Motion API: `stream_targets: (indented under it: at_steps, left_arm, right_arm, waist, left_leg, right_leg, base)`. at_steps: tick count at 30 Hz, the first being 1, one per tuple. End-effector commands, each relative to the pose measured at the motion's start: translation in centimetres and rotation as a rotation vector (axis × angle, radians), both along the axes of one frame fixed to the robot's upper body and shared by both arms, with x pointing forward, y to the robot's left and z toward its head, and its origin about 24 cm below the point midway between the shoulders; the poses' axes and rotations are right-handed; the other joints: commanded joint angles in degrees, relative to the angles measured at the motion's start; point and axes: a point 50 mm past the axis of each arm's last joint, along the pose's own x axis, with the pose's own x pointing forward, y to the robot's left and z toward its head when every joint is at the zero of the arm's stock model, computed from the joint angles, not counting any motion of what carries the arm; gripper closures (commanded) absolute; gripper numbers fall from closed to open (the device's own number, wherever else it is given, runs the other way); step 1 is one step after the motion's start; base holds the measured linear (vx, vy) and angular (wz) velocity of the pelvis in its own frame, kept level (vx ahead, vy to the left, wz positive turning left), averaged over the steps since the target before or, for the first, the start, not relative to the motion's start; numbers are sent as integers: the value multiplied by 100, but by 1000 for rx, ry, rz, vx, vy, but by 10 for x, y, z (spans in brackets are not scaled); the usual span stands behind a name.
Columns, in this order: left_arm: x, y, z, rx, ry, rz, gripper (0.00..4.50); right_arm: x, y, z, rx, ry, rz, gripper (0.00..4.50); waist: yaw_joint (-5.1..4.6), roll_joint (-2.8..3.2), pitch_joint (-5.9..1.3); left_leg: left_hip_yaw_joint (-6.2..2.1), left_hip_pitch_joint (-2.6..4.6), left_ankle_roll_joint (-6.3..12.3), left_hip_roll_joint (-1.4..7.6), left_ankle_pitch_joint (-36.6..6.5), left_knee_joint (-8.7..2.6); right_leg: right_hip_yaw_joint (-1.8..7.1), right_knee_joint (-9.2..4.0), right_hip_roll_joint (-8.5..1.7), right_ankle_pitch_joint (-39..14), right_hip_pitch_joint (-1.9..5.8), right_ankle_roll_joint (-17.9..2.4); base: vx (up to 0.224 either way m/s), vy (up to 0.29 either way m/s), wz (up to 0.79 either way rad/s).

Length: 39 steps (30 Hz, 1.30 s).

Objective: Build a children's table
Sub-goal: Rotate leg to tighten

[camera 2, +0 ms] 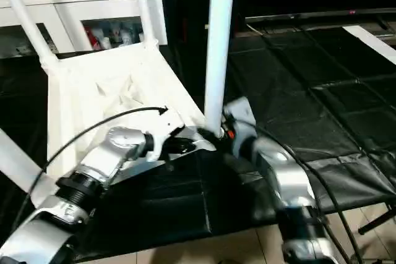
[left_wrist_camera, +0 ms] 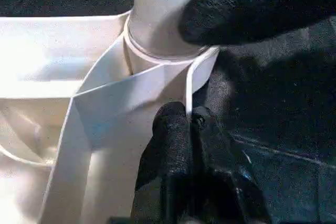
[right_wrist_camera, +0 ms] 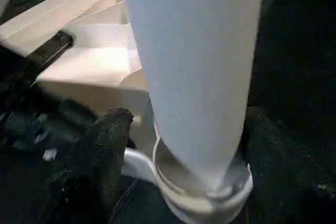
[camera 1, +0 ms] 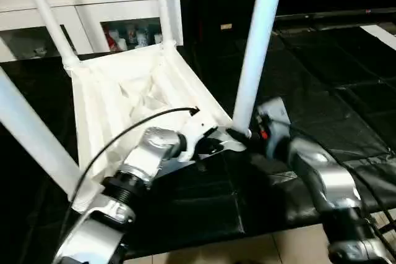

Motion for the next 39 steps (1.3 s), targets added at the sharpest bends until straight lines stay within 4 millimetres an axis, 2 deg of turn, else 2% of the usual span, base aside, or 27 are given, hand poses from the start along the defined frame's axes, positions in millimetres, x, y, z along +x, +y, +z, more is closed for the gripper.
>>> stream_targets:
  at_steps: [1, 3, 5, 6, 8, 11, 12, 13, 14, 17, 18, 19, 20, 24, 25, 30, 31, 34, 39]
  left_arm:
    - [5, 4, 12, -25, -54, -26, 450]
    - [2, 10, 12, -13, -50, -87, 450]
    - [-2, 15, 13, 6, -43, -168, 450]
    - [-2, 16, 13, 7, -43, -176, 450]
    - [-5, 19, 13, 19, -32, -239, 450]
    - [-7, 22, 13, 34, -38, -290, 450]
    - [-8, 23, 14, 44, -37, -315, 450]
    - [-9, 24, 14, 49, -36, -331, 450]
    - [-9, 25, 14, 53, -35, -341, 450]
    - [-11, 26, 14, 57, -25, -385, 450]
    - [-12, 27, 14, 58, -18, -401, 450]
    - [-12, 27, 14, 58, -18, -401, 450]
    - [-17, 28, 12, 74, -8, -458, 450]
    - [-22, 28, 10, 86, 0, -513, 450]
    - [-23, 28, 10, 90, 1, -528, 450]
    - [-27, 26, 8, 123, 3, -599, 450]
    - [-27, 26, 8, 124, 2, -603, 450]
    - [-28, 25, 9, 129, -1, -626, 450]
    - [-29, 24, 11, 132, -8, -643, 450]
  right_arm:
    - [-10, 8, -3, 26, 39, 133, 75]
    - [-18, -9, -2, 3, 65, 199, 58]
    - [-26, -29, -2, -34, 88, 258, 37]
    - [-26, -30, -2, -37, 90, 262, 37]
    - [-31, -44, 0, -50, 101, 282, 5]
    - [-34, -54, 2, -61, 102, 291, 5]
    - [-36, -59, 4, -63, 102, 297, 5]
    - [-37, -63, 6, -64, 96, 304, 5]
    - [-38, -65, 8, -63, 81, 309, 5]
    - [-35, -64, 16, -46, 22, 309, 5]
    - [-34, -63, 18, -41, 12, 311, 5]
    - [-34, -63, 18, -41, 12, 311, 5]
    - [-34, -56, 23, -36, -19, 375, 5]
    - [-33, -47, 27, -30, -54, 446, 5]
    - [-33, -44, 28, -22, -53, 468, 5]
    - [-27, -35, 23, -47, -47, 576, 5]
    - [-27, -35, 23, -50, -47, 585, 20]
    - [-22, -31, 21, -63, -44, 626, 39]
    - [-18, -26, 22, -66, -35, 686, 92]
  waist:
    - [54, -70, -369]
    - [78, -89, -371]
    - [111, -78, -380]
    - [125, -87, -381]
    - [156, -92, -381]
    - [225, -87, -377]
    - [260, -65, -377]
    - [269, -76, -375]
    - [328, -61, -387]
    - [362, -29, -395]
    - [356, -54, -384]
    - [363, -51, -386]
    - [368, -27, -386]
    - [386, -56, -387]
    - [394, -47, -387]
    - [471, -72, -394]
    - [493, -71, -402]
    - [480, -77, -402]
    - [483, -82, -400]
  left_leg:
    - [19, -75, 519, 22, -1092, -376]
    - [17, -85, 571, 24, -1056, -372]
    - [16, -77, 639, 40, -1018, -362]
    - [22, -85, 663, 46, -954, -357]
    - [31, -83, 670, 47, -885, -351]
    - [37, -63, 662, 63, -848, -351]
    - [44, -42, 648, 69, -848, -349]
    - [46, -51, 646, 72, -838, -350]
    - [46, -39, 635, 86, -809, -347]
    - [41, -41, 608, 84, -796, -350]
    - [43, -51, 598, 76, -829, -354]
    - [44, -45, 584, 74, -828, -355]
    - [40, -43, 580, 75, -840, -354]
    - [44, -47, 584, 81, -845, -356]
    - [38, -46, 583, 85, -848, -360]
    - [51, -14, 540, 108, -813, -360]
    - [58, 3, 545, 109, -796, -350]
    - [48, -27, 545, 101, -776, -355]
    - [53, -30, 572, 95, -759, -348]
  right_leg:
    - [192, -444, -163, -1826, 398, -1083]
    - [196, -436, -166, -1741, 419, -1112]
    - [198, -425, -176, -1639, 418, -1176]
    - [209, -411, -178, -1546, 412, -1212]
    - [204, -401, -175, -1508, 405, -1241]
    - [205, -399, -179, -1564, 389, -1253]
    - [210, -403, -178, -1563, 375, -1255]
    - [213, -399, -177, -1546, 380, -1253]
    - [220, -384, -181, -1438, 380, -1271]
    - [215, -356, -182, -1287, 385, -1332]
    - [209, -366, -175, -1322, 388, -1319]
    - [208, -365, -175, -1358, 392, -1308]
    - [208, -368, -180, -1379, 389, -1307]
    - [208, -363, -181, -1406, 393, -1282]
    - [206, -361, -187, -1431, 393, -1284]
    - [226, -334, -188, -1325, 362, -1360]
    - [235, -316, -196, -1228, 352, -1412]
    - [225, -281, -189, -1107, 382, -1455]
    - [230, -292, -194, -1204, 394, -1405]
  base:
    - [0, 0, 0]
    - [0, 0, 0]
    - [0, 0, 0]
    - [0, 0, 0]
    - [0, 0, 0]
    - [0, 0, 0]
    - [0, 0, 0]
    - [0, 0, 0]
    - [0, 0, 0]
    - [0, 0, 0]
    - [0, 0, 0]
    - [0, 0, 0]
    - [0, 0, 0]
    - [0, 0, 0]
    - [0, 0, 0]
    - [0, 0, 0]
    - [0, 0, 0]
    - [0, 0, 0]
    - [0, 0, 0]
